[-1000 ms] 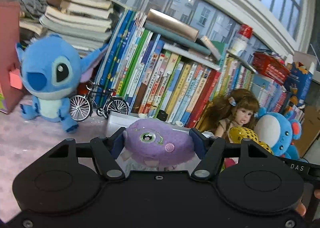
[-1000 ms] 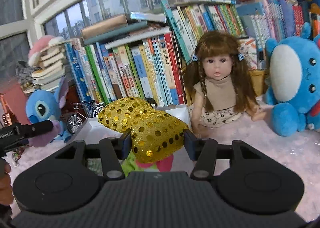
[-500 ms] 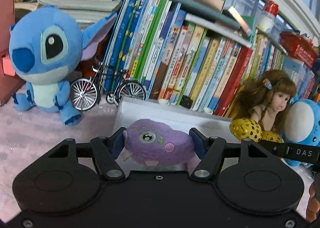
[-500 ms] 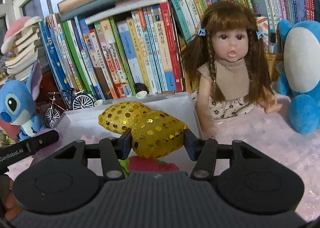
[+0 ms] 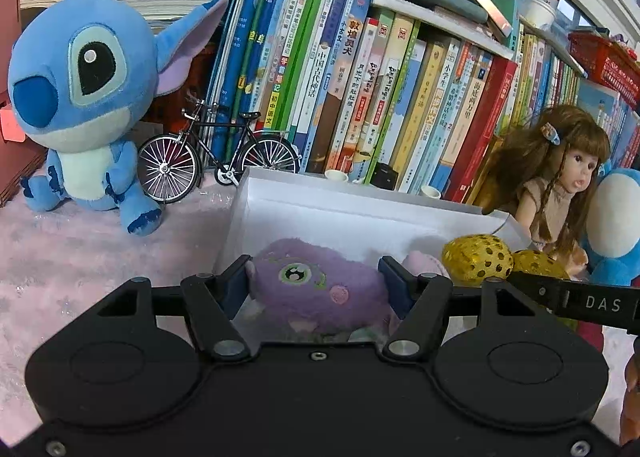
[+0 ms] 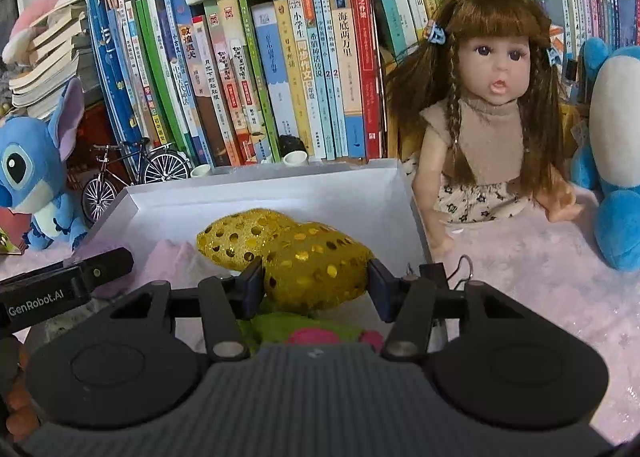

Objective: Organize soft objects
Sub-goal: 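Open the left tool to drop the plush in the box while the right tool releases the sequin balls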

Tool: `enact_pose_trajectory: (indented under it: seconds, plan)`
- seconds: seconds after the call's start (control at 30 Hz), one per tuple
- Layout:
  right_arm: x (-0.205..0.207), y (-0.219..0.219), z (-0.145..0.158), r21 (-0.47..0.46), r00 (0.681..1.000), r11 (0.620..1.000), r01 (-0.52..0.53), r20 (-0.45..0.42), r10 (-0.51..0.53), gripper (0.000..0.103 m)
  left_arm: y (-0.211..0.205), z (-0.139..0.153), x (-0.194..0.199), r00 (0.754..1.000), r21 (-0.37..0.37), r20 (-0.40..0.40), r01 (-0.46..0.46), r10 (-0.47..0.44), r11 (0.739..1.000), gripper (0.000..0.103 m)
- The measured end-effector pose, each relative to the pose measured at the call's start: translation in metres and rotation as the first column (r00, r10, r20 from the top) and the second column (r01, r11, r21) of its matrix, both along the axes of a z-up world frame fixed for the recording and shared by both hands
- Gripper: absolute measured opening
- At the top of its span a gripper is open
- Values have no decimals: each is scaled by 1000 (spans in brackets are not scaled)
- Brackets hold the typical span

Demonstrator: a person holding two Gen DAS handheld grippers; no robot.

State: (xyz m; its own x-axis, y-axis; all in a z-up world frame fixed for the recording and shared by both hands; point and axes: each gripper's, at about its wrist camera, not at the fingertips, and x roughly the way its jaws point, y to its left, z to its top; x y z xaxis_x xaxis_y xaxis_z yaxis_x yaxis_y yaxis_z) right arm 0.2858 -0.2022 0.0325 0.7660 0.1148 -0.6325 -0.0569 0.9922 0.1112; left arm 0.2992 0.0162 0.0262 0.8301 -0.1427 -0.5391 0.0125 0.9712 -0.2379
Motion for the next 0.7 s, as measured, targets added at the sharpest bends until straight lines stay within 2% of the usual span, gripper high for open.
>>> enact_pose_trajectory:
  seconds: [0.33,0.43,0.5,0.53,0.7]
  plan:
    - [-2,-2,0,40,1000,999,2,-3,-2,63,-2,-1,0,1000,-19,-12,2,-2,1000,68]
    - [-5,-3,2,54,1000,999,-2,8,1,69,-1,1,-3,1000,-34,-9,5,-6,999,69]
    - [-7,-4,4,62,1000,998,-6,9,6,69,-2,4,-6,1000,-26,1,10,-10,1000,72]
    - [-8,-4,6,65,1000,998,-9,10,8,73,-2,6,-8,1000,-23,10,11,-11,1000,74]
    - [-18,-5,16,67,999,997,-28,44,25,82,-1,18,-18,999,-38,35,22,-21,999,82]
